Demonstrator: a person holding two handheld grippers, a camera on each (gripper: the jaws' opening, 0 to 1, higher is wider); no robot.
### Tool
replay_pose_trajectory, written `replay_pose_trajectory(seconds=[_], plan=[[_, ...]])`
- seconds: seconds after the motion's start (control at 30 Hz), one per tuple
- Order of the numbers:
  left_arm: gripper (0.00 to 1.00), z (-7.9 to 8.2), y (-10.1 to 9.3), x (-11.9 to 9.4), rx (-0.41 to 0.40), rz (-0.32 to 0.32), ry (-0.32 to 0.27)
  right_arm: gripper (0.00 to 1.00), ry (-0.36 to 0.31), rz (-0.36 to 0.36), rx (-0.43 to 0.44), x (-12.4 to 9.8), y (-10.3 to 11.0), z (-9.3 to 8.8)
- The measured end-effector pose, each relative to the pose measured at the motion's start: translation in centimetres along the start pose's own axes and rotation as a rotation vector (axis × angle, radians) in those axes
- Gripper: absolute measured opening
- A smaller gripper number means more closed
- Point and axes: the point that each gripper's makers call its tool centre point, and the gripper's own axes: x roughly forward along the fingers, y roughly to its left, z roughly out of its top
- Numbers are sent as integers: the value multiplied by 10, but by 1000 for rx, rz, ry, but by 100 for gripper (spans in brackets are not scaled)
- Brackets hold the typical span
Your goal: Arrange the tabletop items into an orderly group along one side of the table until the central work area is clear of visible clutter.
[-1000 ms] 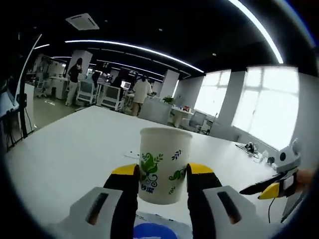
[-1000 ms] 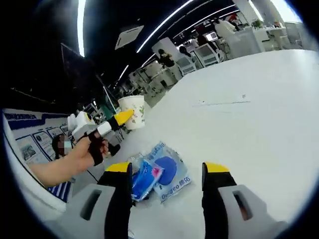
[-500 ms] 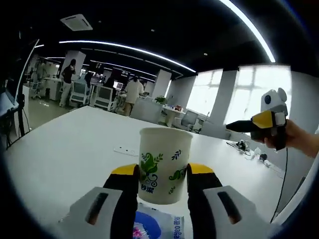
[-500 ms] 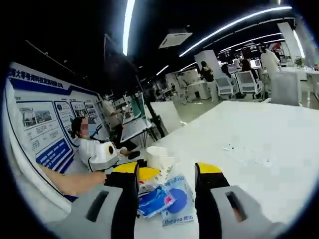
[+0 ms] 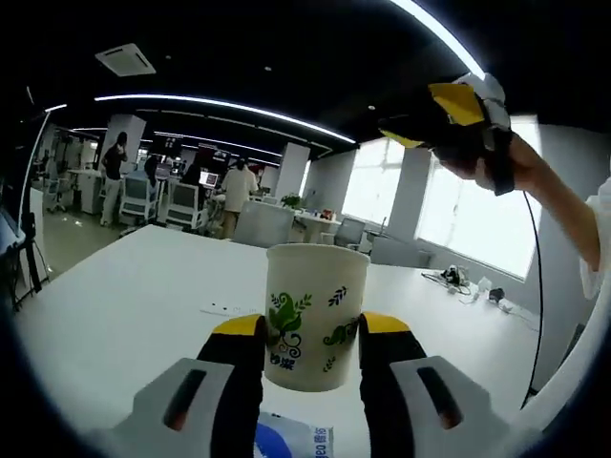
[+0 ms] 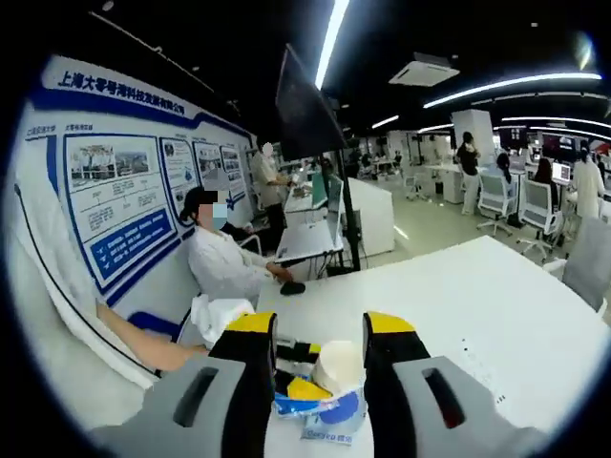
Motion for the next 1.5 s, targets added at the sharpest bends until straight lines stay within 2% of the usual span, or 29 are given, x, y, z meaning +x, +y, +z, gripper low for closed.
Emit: replay_pose_trajectory(seconds=[0.07,0.1,0.17,0.3,0.4,0.57,0.67,0.7,0.8,0.83,1.0,1.07,1.17,1.3,1.33,1.4,1.5], plan=[[38,-1,-1,1,16,0,8,34,153,-24,-58,15,-5,-33],[38,-3,-1,1,34,-1,18,33,258,-47,-112,21,-10,-57],[38,-5,-1,0,47,-5,27,33,310,-22,-167,31,-7,-74],[38,-11,-3,-1,102,-15,56,29,238,24,-83,44,-5,-69],[38,-15,-3,-1,114,-18,66,24,247,44,-100,50,-5,-70],[38,-18,-6,0,139,-34,74,18,301,74,-77,62,-7,-85],[38,-19,-5,1,142,-37,75,9,318,80,-65,66,-8,-94],[40,-23,-5,2,161,-44,95,2,309,66,-65,68,-11,-95],[39,-26,-5,2,175,-45,106,0,306,98,-33,69,-8,-99],[40,-28,-4,2,173,-37,116,0,305,82,-13,71,-9,-100],[40,-37,-1,-1,172,-29,140,0,308,95,29,75,-11,-105],[46,-38,0,-5,172,-26,140,0,304,93,44,76,-13,-106],[64,-40,9,-15,217,12,136,0,298,86,51,78,-16,-107],[99,-40,24,-34,323,67,139,0,302,83,62,80,-19,-111],[98,-45,25,-41,342,62,166,0,302,83,66,81,-20,-112],[100,-50,30,-51,329,72,194,0,304,85,73,83,-21,-115],[100,-57,39,-67,321,109,221,0,307,85,78,85,-21,-117]])
